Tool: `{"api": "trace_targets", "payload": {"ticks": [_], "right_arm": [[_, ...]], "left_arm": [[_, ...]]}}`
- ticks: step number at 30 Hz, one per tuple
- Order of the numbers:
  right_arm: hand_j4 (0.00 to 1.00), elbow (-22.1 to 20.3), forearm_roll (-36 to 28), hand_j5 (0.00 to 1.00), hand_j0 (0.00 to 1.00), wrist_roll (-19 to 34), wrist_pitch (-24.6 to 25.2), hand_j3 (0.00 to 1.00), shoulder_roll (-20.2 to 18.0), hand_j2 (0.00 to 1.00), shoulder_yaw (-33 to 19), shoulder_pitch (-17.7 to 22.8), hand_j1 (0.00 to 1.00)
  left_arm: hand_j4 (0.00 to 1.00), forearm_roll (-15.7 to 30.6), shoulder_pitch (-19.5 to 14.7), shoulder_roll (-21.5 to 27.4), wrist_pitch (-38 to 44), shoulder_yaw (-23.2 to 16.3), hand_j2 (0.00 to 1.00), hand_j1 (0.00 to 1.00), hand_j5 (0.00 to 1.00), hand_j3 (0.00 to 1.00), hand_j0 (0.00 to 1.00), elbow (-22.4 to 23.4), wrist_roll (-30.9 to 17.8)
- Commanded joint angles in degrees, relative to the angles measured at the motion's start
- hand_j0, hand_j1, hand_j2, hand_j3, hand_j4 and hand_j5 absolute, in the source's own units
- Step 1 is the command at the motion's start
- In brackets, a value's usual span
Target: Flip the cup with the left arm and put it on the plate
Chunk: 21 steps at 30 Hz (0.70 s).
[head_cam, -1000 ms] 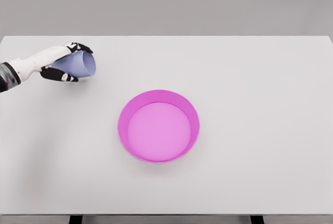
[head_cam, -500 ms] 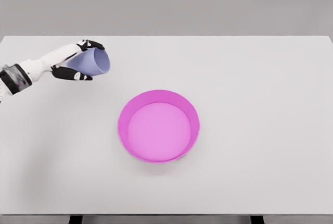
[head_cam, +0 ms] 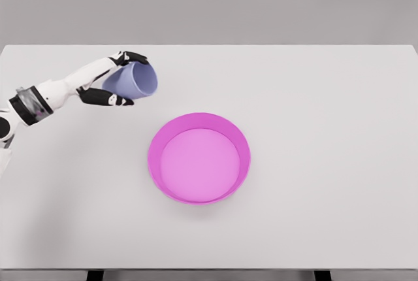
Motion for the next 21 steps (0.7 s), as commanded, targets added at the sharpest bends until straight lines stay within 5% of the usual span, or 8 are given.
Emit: {"api": "trace_targets", "payload": {"ticks": [1,21], "right_arm": [[1.00,0.0,0.0,1.00,1.00,0.0,0.0,1.00,0.0,1.00,0.0,0.0,1.00],[1.00,0.0,0.0,1.00,1.00,0.0,0.0,1.00,0.0,1.00,0.0,0.0,1.00]], "left_arm": [[0.68,2.0,0.0,-0.6,0.1,-0.4,0.68,0.68,0.68,0.68,0.68,-0.9,0.1],[0.70,5.5,3.1,-1.9,0.1,-3.8,0.70,0.70,0.70,0.70,0.70,-12.0,0.1]]}}
